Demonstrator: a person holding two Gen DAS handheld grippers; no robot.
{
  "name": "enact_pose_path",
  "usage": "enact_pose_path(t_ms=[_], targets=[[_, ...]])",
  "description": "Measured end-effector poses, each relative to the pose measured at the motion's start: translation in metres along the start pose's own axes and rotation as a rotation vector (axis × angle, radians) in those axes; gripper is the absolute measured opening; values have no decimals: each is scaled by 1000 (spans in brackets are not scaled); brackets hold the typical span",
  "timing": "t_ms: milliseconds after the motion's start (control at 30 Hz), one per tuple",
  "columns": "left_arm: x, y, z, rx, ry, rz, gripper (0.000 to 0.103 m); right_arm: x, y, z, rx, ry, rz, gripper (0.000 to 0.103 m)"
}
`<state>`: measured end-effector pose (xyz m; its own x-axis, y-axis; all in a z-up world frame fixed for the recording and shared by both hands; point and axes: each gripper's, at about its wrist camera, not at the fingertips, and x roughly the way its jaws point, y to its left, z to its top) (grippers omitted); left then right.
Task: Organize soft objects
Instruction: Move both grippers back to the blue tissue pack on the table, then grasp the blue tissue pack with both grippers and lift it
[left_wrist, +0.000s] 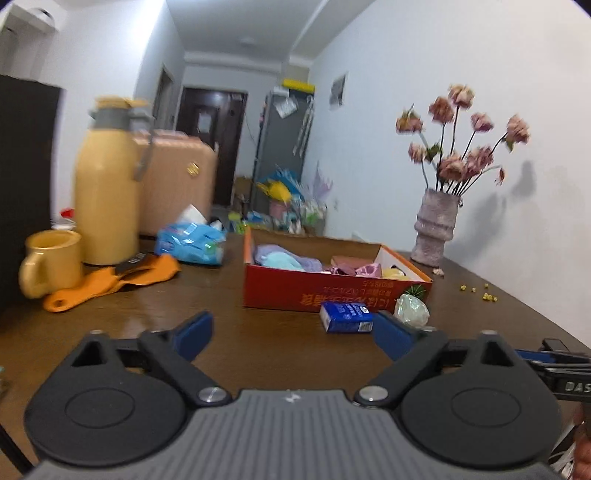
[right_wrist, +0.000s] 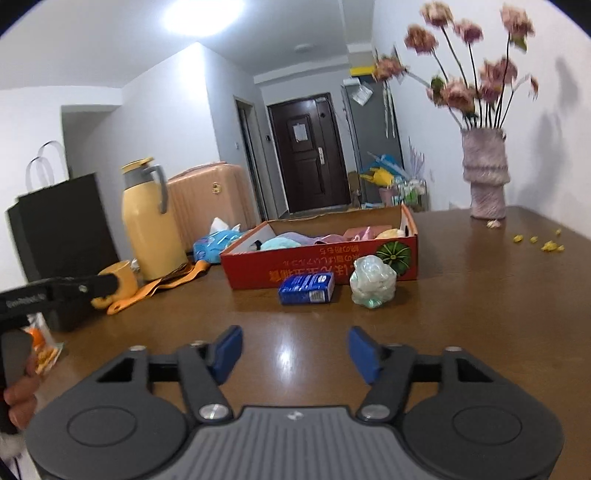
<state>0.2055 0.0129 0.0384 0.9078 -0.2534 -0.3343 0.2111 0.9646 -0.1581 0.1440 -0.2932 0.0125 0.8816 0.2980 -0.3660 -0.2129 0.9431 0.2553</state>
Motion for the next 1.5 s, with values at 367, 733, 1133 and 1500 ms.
enact_pose_path(t_ms=[367, 733, 1133, 1500], targets=[[204, 0, 20, -115, 324, -150, 41, 172, -38, 53, 143, 129, 32, 38], [262, 21, 8, -287, 455, -274, 27, 242, -61, 47, 212, 187, 54, 21], [208, -6, 1, -201, 405, -185, 23, 208, -36, 40, 124, 185, 19, 10], [41, -26, -43, -236, 320, -220, 22, 46, 10, -18, 139, 103, 79, 10]])
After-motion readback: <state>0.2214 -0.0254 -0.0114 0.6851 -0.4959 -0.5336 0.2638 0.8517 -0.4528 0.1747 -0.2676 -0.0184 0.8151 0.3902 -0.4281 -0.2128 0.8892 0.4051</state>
